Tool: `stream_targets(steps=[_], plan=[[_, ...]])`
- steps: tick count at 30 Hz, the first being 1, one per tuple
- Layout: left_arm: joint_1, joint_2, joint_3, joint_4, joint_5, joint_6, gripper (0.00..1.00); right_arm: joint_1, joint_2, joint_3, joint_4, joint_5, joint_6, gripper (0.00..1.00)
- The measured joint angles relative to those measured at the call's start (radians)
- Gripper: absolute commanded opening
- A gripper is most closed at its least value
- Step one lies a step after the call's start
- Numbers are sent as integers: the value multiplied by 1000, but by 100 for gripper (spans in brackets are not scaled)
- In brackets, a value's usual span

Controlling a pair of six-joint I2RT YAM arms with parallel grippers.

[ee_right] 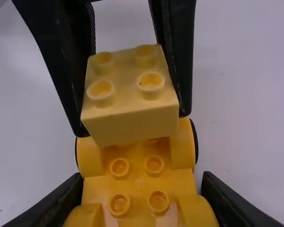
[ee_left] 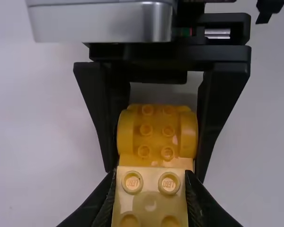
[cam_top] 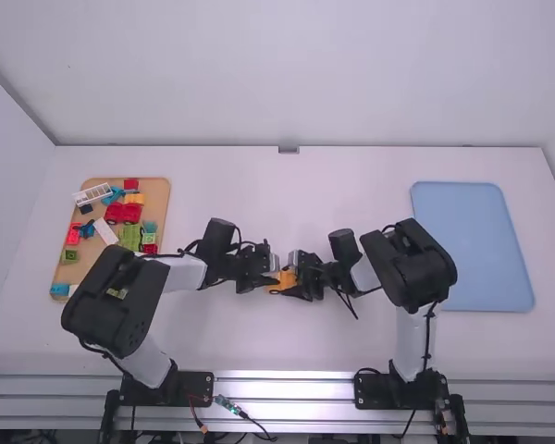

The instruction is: Assemble lego blocks to make yellow taxi

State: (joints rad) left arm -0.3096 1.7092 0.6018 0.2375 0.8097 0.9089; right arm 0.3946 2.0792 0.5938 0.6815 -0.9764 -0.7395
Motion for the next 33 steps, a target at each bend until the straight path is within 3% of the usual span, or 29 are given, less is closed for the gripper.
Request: stream_targets(steps=[33], plan=[[-6, 56, 0, 41, 80, 27, 2, 0, 0, 0, -7, -12, -22, 52]])
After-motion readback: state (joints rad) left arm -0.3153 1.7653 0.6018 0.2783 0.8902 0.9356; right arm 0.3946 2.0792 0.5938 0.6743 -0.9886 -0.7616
